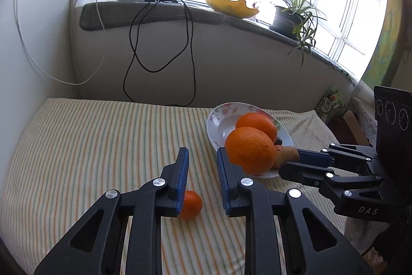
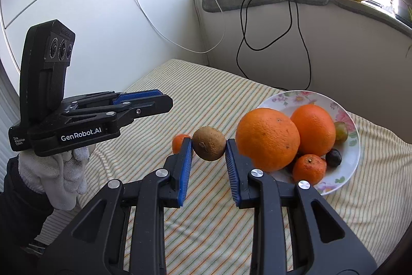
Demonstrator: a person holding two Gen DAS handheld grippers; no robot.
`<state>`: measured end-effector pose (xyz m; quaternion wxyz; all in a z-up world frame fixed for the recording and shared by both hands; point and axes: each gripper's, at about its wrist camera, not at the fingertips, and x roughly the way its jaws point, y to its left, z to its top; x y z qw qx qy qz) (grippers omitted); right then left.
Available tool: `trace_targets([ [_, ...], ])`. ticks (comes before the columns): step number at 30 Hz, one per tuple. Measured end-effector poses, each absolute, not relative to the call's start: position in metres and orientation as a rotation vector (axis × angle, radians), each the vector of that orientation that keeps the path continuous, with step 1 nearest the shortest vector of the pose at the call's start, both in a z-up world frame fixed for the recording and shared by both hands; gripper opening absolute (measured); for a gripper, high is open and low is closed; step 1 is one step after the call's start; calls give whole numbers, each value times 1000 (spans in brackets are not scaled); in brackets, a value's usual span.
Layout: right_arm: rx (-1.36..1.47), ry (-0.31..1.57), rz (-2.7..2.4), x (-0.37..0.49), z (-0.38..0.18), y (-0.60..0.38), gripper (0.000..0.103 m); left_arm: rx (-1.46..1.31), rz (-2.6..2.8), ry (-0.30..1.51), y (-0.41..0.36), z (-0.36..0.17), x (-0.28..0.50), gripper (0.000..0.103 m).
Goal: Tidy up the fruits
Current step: 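Carry the kiwi and tangerine onto the plate with both grippers and open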
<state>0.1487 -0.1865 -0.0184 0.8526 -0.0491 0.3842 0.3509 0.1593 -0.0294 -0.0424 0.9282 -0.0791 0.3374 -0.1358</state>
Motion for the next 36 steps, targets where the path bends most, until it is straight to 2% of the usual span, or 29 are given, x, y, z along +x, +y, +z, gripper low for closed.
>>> trace_targets([
  [8,-77,804,689,155,-18,-219,27,-201,-306,755,-21,-62,165,22],
  [11,-77,803,678,154,-20,-227,27,-161,-313,783,-29,-74,156,38],
  [19,-35,801,649,152,-21,-248,27,-131,-305,849,-40,-103,143,38],
  [36,-10,820,622,152,-26,-260,27,-122,-273,858,-43,-116,150,37],
])
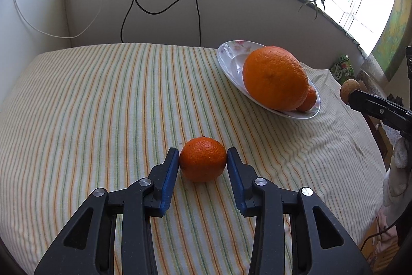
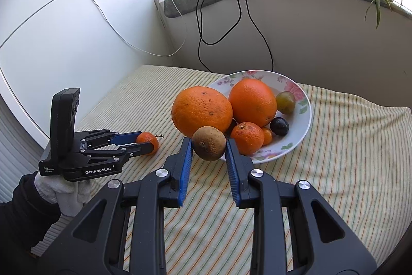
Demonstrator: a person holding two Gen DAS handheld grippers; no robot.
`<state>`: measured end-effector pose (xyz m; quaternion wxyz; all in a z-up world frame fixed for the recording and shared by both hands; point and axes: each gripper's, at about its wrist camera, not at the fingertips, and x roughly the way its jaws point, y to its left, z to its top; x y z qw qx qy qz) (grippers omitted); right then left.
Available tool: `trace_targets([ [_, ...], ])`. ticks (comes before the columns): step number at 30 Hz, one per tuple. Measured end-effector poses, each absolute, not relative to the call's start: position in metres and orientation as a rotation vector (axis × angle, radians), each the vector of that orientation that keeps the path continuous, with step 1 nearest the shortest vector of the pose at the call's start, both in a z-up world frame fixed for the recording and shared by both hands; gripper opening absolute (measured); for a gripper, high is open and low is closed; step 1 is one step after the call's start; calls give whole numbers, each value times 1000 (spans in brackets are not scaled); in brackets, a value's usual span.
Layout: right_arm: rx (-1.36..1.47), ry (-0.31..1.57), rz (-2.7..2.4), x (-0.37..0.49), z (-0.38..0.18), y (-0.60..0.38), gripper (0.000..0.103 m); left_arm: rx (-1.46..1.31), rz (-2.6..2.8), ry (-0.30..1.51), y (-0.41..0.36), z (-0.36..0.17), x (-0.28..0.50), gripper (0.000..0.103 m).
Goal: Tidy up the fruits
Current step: 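Carry the kiwi and tangerine onto the plate with both grippers and open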
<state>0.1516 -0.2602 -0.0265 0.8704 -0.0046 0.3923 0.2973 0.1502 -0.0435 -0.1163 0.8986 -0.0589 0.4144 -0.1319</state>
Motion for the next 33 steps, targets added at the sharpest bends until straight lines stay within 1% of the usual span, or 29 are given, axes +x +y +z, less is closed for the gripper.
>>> trace_targets([
  [6,-3,816,612,150,-24,-264,27,-142,-279,845,-41,-109,151,36],
  [13,10,811,587,155,-22,-273,27,-137,-298,796,-42,-83,161,36],
  [22,11,803,543,171,-22,-286,27,-111,-318,738,-53,-54,186,36],
  [33,25,810,499,195,-32,-303,27,-82,-342,703,-73,-39,220,36],
])
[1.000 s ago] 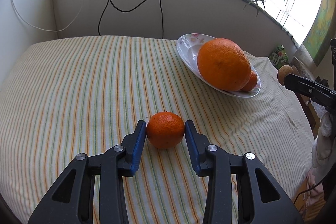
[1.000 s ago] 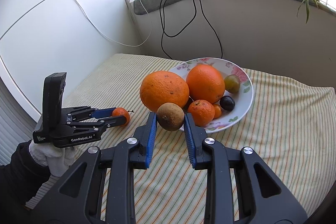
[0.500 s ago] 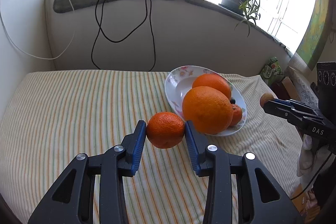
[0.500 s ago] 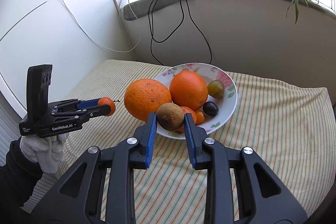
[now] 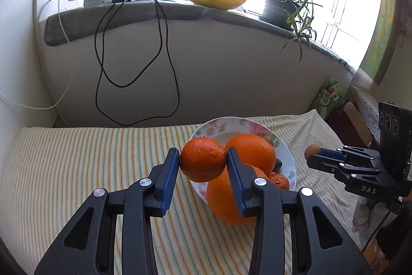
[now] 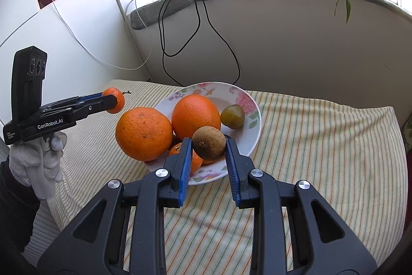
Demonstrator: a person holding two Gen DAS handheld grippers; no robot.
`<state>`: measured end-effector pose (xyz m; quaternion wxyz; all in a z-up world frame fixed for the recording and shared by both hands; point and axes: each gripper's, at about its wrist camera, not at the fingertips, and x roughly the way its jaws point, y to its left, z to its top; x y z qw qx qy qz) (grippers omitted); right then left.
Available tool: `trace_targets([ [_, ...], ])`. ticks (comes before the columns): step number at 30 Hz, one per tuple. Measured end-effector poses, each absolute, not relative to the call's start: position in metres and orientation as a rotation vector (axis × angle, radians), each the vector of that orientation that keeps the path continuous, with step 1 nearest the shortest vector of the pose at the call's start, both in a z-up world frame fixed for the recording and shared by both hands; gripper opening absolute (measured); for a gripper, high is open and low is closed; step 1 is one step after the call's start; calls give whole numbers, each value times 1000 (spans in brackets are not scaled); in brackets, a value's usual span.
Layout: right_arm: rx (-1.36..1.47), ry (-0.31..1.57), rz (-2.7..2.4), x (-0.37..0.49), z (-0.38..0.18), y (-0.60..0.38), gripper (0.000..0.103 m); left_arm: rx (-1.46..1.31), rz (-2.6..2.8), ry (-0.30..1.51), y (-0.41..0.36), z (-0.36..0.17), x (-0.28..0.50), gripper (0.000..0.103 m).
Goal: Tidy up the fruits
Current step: 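Carry the kiwi and tangerine onto the plate with both grippers and open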
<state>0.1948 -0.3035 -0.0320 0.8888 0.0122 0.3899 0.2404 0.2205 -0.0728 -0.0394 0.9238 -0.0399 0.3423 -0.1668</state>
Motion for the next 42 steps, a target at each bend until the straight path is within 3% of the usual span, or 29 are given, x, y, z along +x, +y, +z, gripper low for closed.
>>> trace_targets([
  [36,13,839,505,237,-56,-293,28,-69,-390,776,-103,-51,279,38],
  [38,16,838,508,236,-56,-294,34,-70,-390,769,-103,-50,277,38],
  [40,18,827,505,235,-54,-295,52,-69,-392,765,-104,-48,277,38],
  [42,22,815,502,234,-51,-296,55,-67,-391,761,-104,-46,276,38],
])
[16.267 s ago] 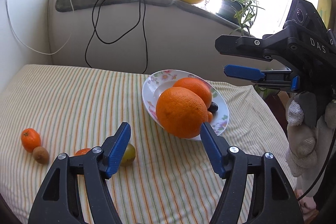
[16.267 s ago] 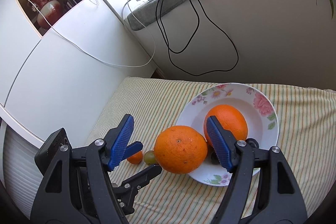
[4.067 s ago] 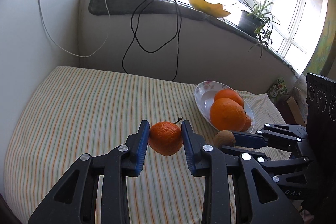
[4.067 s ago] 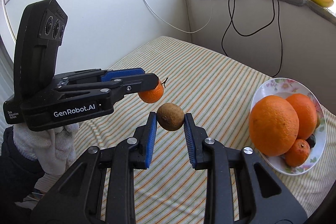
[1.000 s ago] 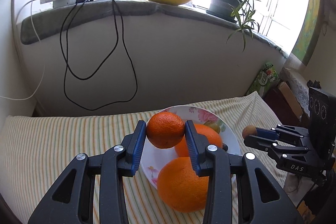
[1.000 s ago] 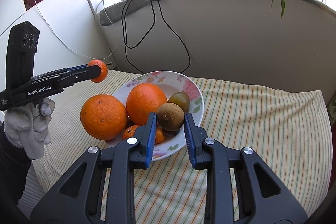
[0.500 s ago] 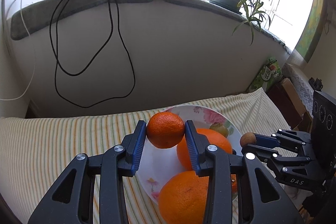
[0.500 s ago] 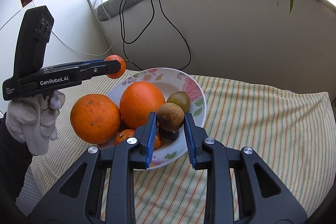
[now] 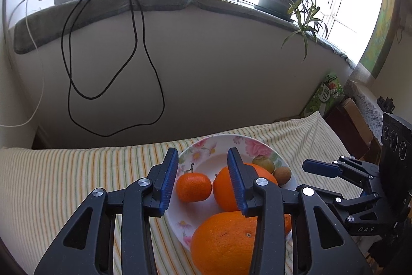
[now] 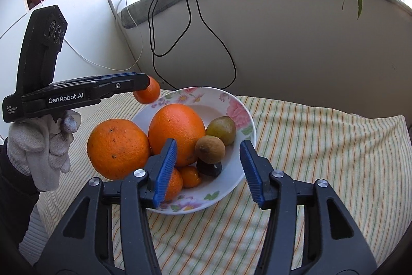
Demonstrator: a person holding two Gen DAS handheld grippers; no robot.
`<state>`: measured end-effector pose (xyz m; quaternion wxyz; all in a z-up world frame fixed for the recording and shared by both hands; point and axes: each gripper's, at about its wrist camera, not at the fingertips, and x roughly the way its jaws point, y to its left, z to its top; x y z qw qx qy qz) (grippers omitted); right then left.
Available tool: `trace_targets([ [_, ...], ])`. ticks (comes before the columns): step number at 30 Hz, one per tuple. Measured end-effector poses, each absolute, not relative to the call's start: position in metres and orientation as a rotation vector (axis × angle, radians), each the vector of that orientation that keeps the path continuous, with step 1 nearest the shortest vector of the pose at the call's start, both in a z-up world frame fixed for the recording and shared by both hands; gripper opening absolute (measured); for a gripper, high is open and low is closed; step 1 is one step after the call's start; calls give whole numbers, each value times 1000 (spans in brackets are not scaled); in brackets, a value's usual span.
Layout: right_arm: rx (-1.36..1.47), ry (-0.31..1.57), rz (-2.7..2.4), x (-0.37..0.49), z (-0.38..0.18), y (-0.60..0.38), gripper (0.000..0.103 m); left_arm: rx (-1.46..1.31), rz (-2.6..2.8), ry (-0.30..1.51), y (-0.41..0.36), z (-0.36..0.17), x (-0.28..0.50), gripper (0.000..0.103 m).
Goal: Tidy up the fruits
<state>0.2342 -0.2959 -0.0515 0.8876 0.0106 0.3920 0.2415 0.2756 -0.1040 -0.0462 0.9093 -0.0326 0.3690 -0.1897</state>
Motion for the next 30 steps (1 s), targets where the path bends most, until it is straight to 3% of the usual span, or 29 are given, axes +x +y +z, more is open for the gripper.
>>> trace_targets([
  [14,65,808,494,228,-44,-308,63,-46,-398,737,-106,-37,260,45],
  [20,57,802,491,220,-37,-309,65,-31,-389,712,-107,-28,246,61],
  [25,54,778,475,210,-27,-310,82,-23,-376,693,-106,-21,232,74],
  [30,55,761,452,200,-18,-312,90,-13,-365,675,-107,-15,213,77],
])
